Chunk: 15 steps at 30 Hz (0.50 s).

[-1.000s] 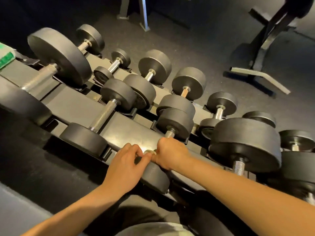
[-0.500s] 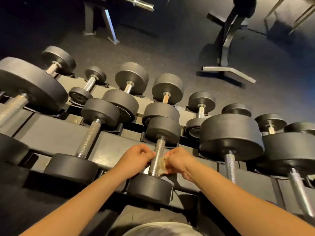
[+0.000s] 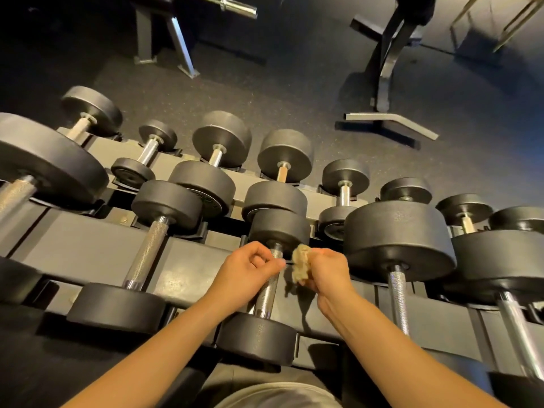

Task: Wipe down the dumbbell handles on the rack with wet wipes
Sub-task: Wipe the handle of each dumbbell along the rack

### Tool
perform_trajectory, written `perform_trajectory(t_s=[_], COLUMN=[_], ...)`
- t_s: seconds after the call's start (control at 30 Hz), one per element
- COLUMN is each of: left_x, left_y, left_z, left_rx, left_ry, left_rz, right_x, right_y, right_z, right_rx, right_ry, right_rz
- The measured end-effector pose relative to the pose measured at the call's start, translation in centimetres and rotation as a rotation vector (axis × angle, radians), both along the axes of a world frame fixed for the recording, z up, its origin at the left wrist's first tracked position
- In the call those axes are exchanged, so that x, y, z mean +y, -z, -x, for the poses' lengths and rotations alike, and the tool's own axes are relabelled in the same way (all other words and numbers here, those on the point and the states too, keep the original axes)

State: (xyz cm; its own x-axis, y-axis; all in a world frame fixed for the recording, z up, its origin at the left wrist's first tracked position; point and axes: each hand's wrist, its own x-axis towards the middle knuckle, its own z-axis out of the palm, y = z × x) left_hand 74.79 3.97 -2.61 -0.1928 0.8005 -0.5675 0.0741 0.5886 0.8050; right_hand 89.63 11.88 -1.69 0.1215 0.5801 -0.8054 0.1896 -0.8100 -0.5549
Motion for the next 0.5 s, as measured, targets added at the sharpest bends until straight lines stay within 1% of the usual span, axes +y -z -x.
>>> perform_trajectory(t_s=[0.07, 0.13, 0.23, 0.3, 0.4, 0.5], left_x=[0.6, 1.3, 1.9, 2.0, 1.9, 2.2], left_y=[-0.2, -0.1, 0.5, 1.3, 2.1, 2.4], left_z=[-0.4, -0.8, -0.8, -0.5, 0.1, -0.1], left_rx=[-0.059, -0.1, -0.084, -0.081, -0.154, -0.179], left_ry=[0.005, -0.04, -0.207, -0.358, -0.516, -0.594], left_rz=[0.001, 0.015, 0.088, 0.17, 0.266, 0.263], right_x=[-0.1, -0.3, -0.5, -0.8, -1.8, -2.7], right_y=[0.4, 0.5, 0.2, 0.2, 0.4, 0.4], right_z=[0.8, 1.7, 1.6, 0.8, 0.3, 0.6], right_rx=[0.014, -0.004, -0.013, -0.022, -0.111, -0.181], right_ry=[-0.025, -0.015, -0.028, -0.095, -0.291, -0.54], right_rz=[-0.003, -0.007, -0.012, -0.025, -0.197, -0.438])
